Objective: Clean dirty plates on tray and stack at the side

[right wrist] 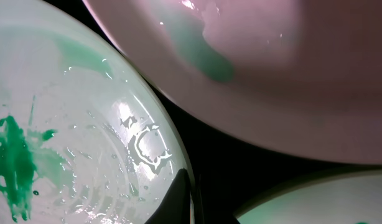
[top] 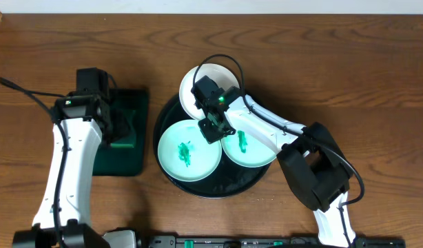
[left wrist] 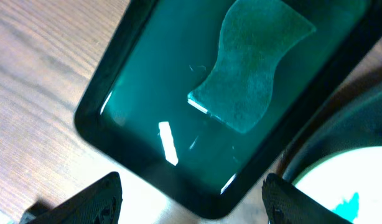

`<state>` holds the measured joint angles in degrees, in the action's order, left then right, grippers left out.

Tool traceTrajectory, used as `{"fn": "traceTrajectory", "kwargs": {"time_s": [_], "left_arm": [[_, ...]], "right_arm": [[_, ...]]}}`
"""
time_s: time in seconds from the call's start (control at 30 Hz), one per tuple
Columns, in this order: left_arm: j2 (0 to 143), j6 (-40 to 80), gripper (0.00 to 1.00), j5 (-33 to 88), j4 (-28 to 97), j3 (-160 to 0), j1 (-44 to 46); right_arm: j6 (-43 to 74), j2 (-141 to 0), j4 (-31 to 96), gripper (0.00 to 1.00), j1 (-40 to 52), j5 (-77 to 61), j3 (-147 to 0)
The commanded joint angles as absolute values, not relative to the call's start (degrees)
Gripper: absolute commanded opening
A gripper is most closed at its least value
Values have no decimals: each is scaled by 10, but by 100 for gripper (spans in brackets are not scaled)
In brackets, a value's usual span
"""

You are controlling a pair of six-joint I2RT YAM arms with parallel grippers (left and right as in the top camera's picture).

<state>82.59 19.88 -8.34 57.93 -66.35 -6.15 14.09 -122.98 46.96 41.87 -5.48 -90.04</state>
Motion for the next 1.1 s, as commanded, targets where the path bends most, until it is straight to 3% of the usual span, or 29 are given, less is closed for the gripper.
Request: {"fn": "traceTrajectory", "kwargs": {"time_s": [0.0, 0.13, 0.23, 0.47, 0.57, 0.77, 0.87, 1.07], "left_arm": [[866, 156, 73, -97, 549, -647, -62], [939, 90, 71, -79, 462, -648, -62], [988, 45, 64, -60, 426, -648, -62], [1038, 37, 60, -34, 390, -648, -62], [1047, 39, 47, -34, 377, -648, -62], [1075, 48, 36, -34, 368, -647, -62], [1087, 50, 7, -25, 368, -647, -62], [1069, 52, 7, -23, 403, -667, -62]], "right_arm": [[158, -1239, 463, 1, 432, -81, -906], [156, -1239, 462, 1, 432, -81, -906], [156, -1239, 462, 1, 432, -81, -906], [152, -1239, 461, 1, 433, -80, -906], [152, -1239, 460, 1, 433, -80, -906], [152, -1239, 460, 1, 433, -80, -906], [152, -1239, 460, 1, 433, -80, -906], [152, -1239, 458, 1, 433, -81, -906]]}}
